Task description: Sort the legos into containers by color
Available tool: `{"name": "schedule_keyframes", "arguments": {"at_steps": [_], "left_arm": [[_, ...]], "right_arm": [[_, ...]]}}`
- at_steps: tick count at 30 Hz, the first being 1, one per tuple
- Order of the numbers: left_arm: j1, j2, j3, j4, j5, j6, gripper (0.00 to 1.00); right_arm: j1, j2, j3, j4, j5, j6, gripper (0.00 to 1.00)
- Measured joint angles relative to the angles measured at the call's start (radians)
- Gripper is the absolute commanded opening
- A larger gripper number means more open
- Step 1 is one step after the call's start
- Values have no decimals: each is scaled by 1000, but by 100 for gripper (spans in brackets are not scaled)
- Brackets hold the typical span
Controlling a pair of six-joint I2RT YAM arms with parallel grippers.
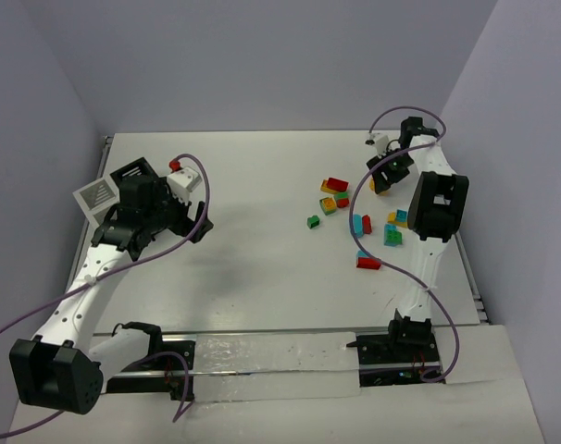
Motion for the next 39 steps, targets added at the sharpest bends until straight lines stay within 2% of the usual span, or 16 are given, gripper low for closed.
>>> {"name": "schedule_keyframes", "arguments": {"at_steps": [4, 9, 12, 17, 23, 27, 33, 36, 39], "left_arm": [[0, 5, 0, 0, -2, -4, 99], [0, 7, 0, 0, -11, -11, 99], [0, 7, 0, 0, -13, -14, 99], [0, 7, 0, 0, -14, -28, 99], [0, 7, 2, 1, -15, -69, 97], [0, 7, 32, 0, -22, -128, 97], [2, 23, 150, 0, -2, -290, 99], [8, 55, 226, -4, 58, -400, 99], [11, 90, 294, 11, 127, -513, 99]], "right_arm": [[4, 0, -13, 17, 16, -10, 55], [19, 0, -36, 39, 41, -25, 54], [23, -2, -42, 46, 49, -31, 40], [27, -14, -61, 58, 48, -40, 26], [38, -93, -184, 71, 13, -51, 25], [48, -222, -293, 55, -42, -51, 25], [97, -507, -336, 53, -129, -18, 23], [198, -646, -341, 77, -151, 31, 22], [367, -733, -353, 112, -159, 96, 22]]}}
